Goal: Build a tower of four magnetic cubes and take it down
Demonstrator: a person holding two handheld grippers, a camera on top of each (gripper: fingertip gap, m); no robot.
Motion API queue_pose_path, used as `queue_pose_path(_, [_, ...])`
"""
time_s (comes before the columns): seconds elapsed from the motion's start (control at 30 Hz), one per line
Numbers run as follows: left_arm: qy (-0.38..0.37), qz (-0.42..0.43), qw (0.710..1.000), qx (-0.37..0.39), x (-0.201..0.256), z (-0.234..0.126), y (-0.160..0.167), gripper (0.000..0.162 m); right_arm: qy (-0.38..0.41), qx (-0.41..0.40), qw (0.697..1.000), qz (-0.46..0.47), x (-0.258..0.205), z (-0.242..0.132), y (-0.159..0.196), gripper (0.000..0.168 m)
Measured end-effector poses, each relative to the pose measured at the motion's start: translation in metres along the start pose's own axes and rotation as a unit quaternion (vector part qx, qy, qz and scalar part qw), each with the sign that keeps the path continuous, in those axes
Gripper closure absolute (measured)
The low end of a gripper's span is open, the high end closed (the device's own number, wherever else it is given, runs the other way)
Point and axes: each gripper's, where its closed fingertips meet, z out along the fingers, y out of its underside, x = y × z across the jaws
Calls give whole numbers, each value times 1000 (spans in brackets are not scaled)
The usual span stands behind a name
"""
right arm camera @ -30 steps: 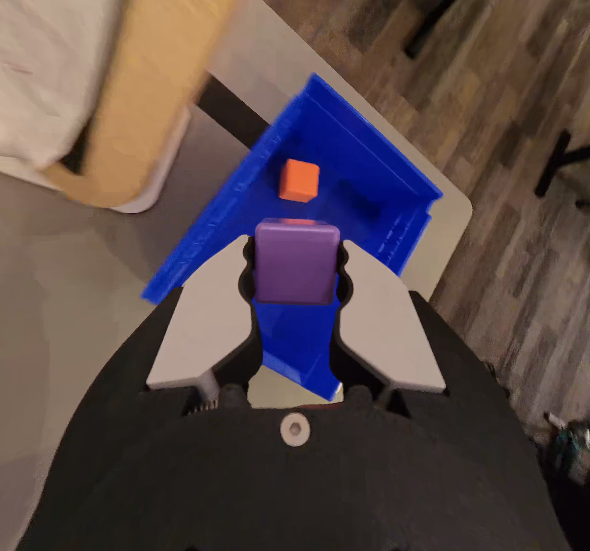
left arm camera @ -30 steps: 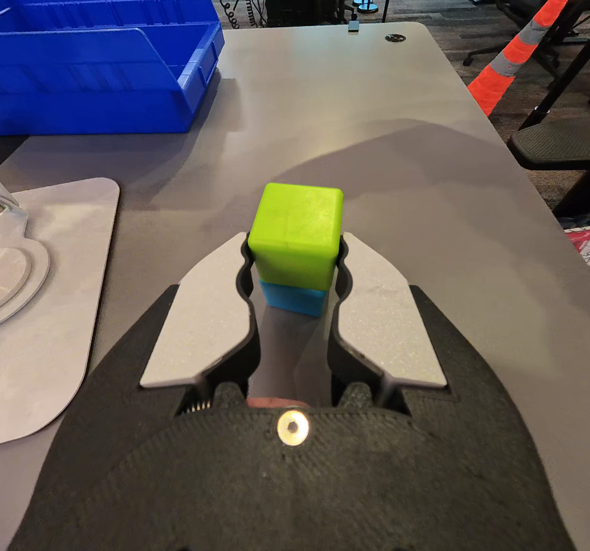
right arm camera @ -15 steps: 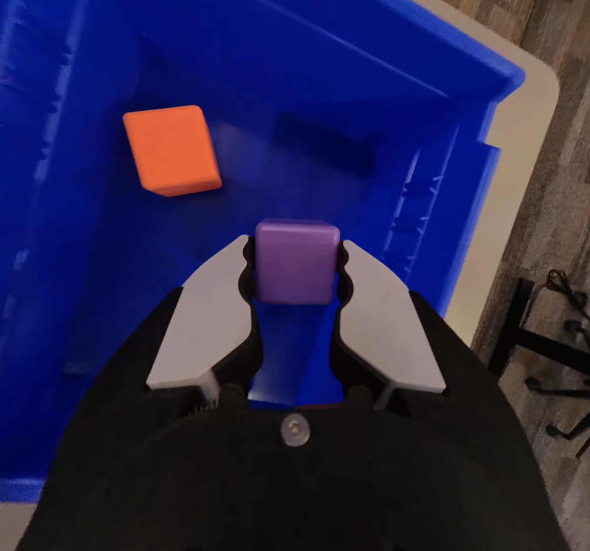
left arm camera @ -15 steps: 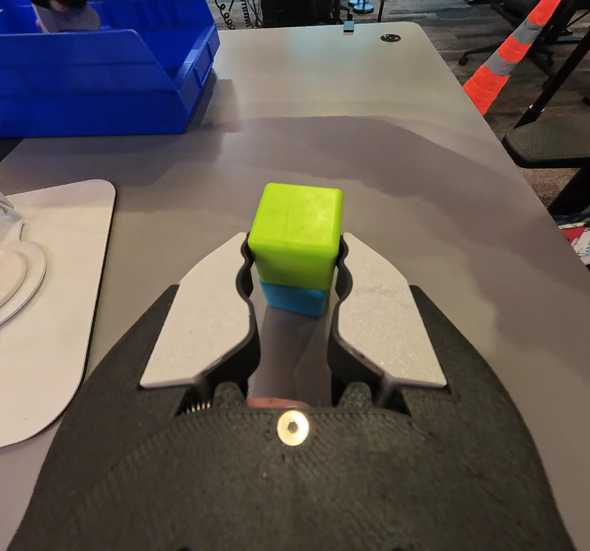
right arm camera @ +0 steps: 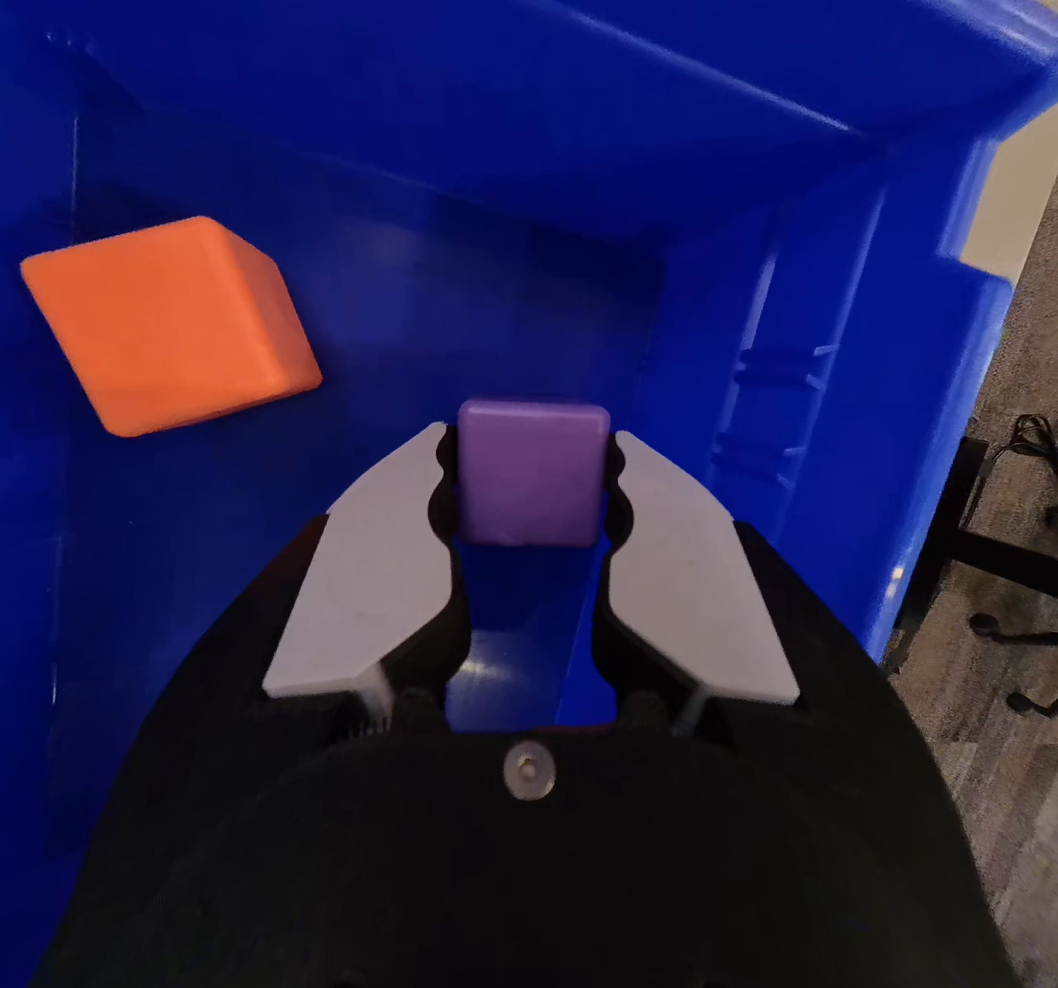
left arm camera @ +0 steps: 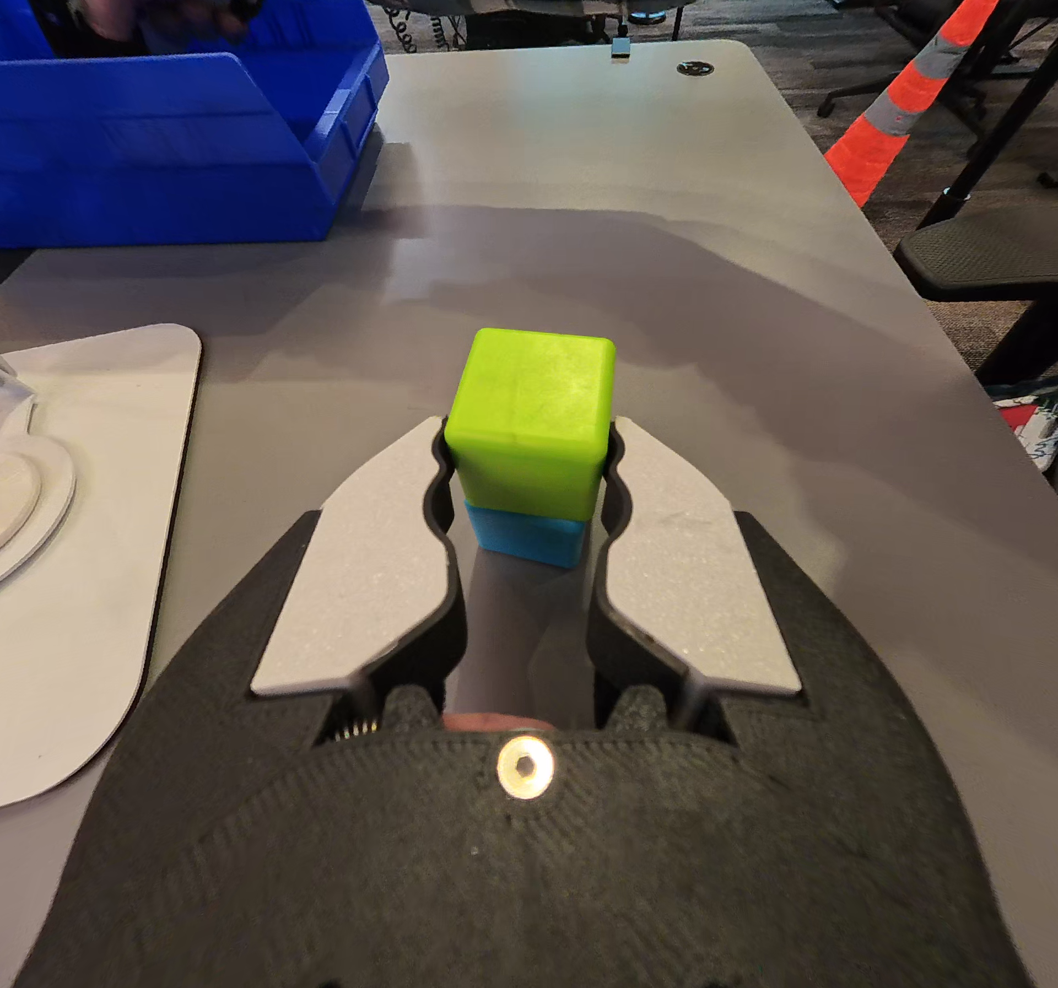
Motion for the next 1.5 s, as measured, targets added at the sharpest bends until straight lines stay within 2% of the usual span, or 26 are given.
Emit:
queue_pose_path(0.17, [1, 0, 1000, 0, 0, 0, 0, 112, 3, 26, 1000, -9, -1, -18, -9, 114])
queue_pose_path(0.37, [1, 2, 1000, 0, 1, 1, 0, 112, 6, 49, 998, -25, -3, -44, -9, 118])
queue_pose_path(0.57, [1, 3, 1000, 1, 1, 0, 0, 112, -8, 139, 988, -61, -33, -110, -9, 119])
queue_pose_path(0.8, [4, -5, 1000, 0, 2, -4, 0, 106, -26, 218, 967, -133, -90, -188, 24, 120])
queue_pose_path(0.9, [-2, -5, 1000, -20, 0, -10, 4, 99, -29, 224, 961, -158, -109, -201, 41, 122])
queue_pose_path(1.03, [-2, 2, 995, -98, 2, -7, 30, 91, -48, 220, 956, -186, -134, -208, 65, 122])
queue_pose_path(1.2, [-1, 23, 989, -148, 4, 6, 46, 97, -83, 220, 945, -227, -174, -220, 92, 121])
queue_pose_path(1.33, [-6, 23, 989, -147, 2, 10, 43, 112, -136, 218, 928, -270, -224, -228, 115, 121])
queue_pose_path(1.5, [-5, 22, 989, -147, 2, 12, 43, 112, -239, 209, 884, -342, -305, -238, 151, 119])
